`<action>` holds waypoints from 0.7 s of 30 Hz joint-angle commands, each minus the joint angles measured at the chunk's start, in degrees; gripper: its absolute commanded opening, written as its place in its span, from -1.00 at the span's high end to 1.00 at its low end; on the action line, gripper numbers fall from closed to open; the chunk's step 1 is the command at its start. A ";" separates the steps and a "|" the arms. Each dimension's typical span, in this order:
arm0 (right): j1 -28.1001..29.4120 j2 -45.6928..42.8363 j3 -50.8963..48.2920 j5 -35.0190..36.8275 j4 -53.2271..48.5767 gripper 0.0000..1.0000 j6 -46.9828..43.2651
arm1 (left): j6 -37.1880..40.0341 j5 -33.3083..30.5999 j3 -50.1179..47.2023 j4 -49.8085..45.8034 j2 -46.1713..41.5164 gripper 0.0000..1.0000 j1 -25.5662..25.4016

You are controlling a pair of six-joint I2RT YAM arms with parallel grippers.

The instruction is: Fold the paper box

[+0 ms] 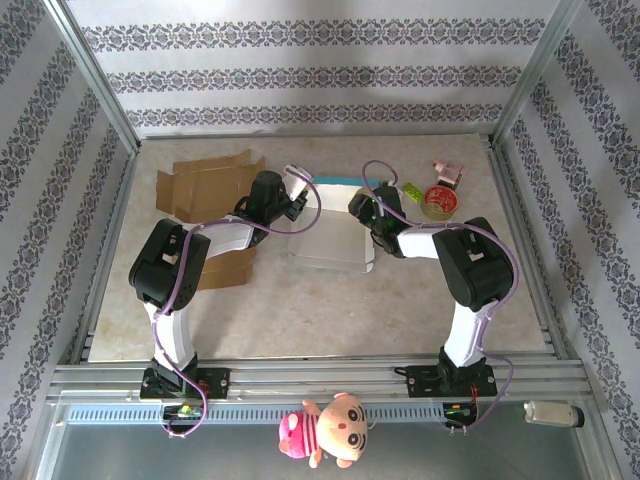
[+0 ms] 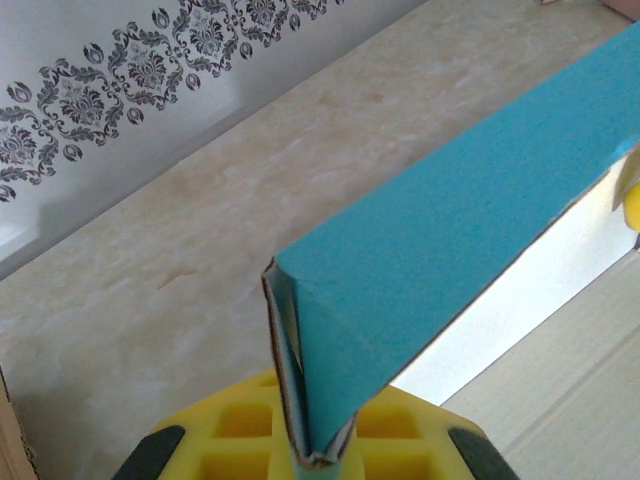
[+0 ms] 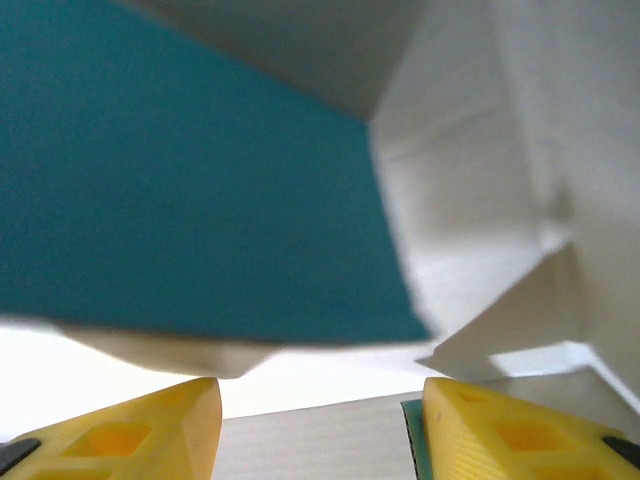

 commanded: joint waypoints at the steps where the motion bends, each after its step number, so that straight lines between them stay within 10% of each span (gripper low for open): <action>1: 2.76 4.29 -1.79 -5.78 3.27 -0.13 3.77 | -0.26 3.02 1.78 -1.53 1.36 0.87 -0.65; 8: 2.77 4.52 -1.92 -6.18 4.14 -0.17 1.69 | -0.12 2.85 1.26 -1.78 1.03 0.87 -0.70; 21: 1.94 -21.34 -14.20 -1.60 -9.97 -0.59 -11.58 | 1.14 1.25 2.32 -4.23 1.47 0.87 -0.66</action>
